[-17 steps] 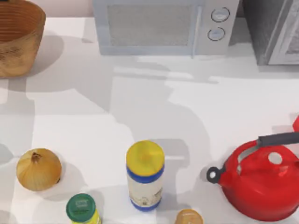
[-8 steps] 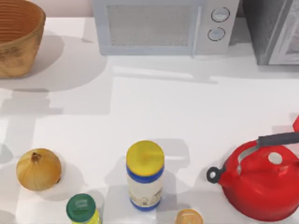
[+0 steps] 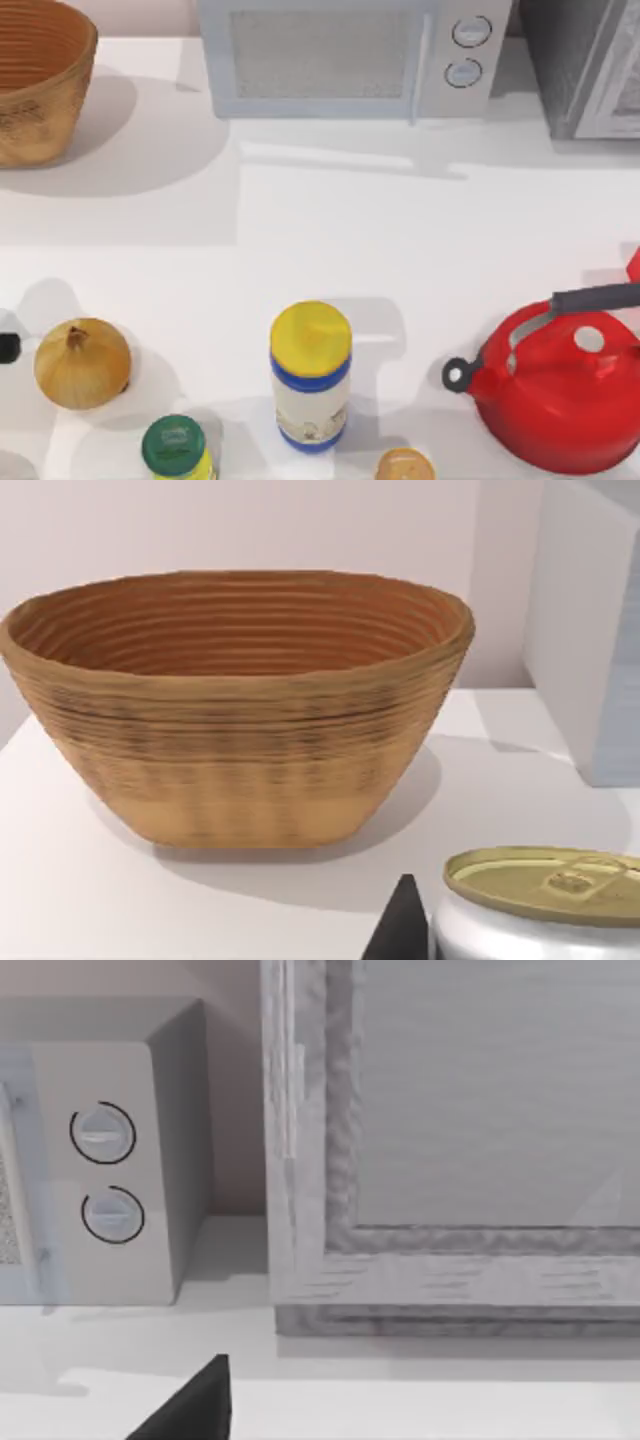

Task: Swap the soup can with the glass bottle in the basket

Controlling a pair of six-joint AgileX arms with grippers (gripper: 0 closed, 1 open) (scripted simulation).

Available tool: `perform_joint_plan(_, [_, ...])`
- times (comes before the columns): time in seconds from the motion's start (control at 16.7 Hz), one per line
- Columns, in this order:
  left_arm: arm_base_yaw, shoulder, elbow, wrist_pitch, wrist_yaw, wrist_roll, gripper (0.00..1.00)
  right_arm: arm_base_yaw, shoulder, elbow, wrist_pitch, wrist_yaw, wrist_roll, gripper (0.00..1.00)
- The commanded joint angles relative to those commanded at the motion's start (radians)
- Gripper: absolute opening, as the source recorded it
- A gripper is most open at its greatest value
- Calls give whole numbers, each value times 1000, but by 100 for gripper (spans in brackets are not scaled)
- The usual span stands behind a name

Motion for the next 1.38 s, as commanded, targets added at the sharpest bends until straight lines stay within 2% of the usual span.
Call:
perform_joint_plan(0.3, [-13,-150,-146,89,-9,-13,0,0,0,0,0,0,0,100])
perform_joint_plan(0.84, [-10,-91,-116,119,12,-10,0,0,0,0,0,0,0,100])
perform_joint_plan(1.08, [-28,115,-8,235,113,-3,0,0,0,0,0,0,0,100])
perform_joint_plan(1.38, [-83,523,187,448,329,3,0,0,0,0,0,0,0,100])
